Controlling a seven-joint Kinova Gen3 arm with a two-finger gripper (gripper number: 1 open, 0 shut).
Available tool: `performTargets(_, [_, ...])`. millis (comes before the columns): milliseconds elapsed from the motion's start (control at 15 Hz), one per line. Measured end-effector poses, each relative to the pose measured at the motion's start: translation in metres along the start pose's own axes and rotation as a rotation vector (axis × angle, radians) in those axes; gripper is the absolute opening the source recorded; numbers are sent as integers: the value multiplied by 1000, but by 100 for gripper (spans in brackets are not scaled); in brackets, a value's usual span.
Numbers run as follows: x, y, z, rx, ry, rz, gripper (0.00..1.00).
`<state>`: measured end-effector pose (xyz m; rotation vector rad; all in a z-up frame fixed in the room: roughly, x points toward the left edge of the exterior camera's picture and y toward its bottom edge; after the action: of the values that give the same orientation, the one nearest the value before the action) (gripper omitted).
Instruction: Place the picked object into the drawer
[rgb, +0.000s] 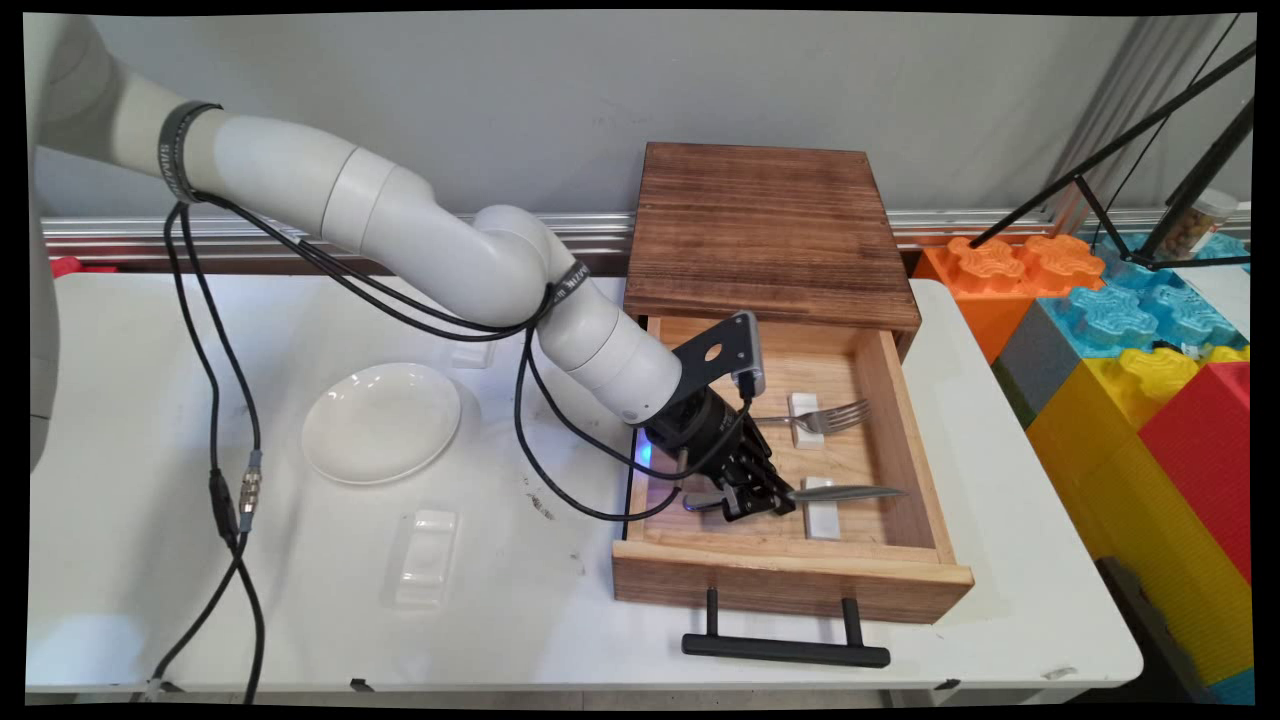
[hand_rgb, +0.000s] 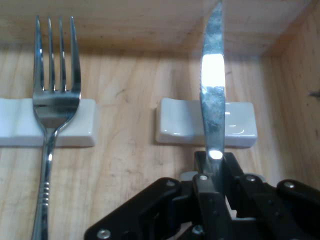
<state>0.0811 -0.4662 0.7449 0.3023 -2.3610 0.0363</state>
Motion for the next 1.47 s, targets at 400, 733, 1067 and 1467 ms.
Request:
performTargets(400, [-3, -3, 0, -12, -7, -1, 0])
performTargets(733, [-6, -3, -4, -27, -20, 2, 0])
performTargets(1067, [-9, -2, -8, -39, -31, -5, 0])
performTargets(1467, [-9, -3, -7, -42, -31, -14, 100])
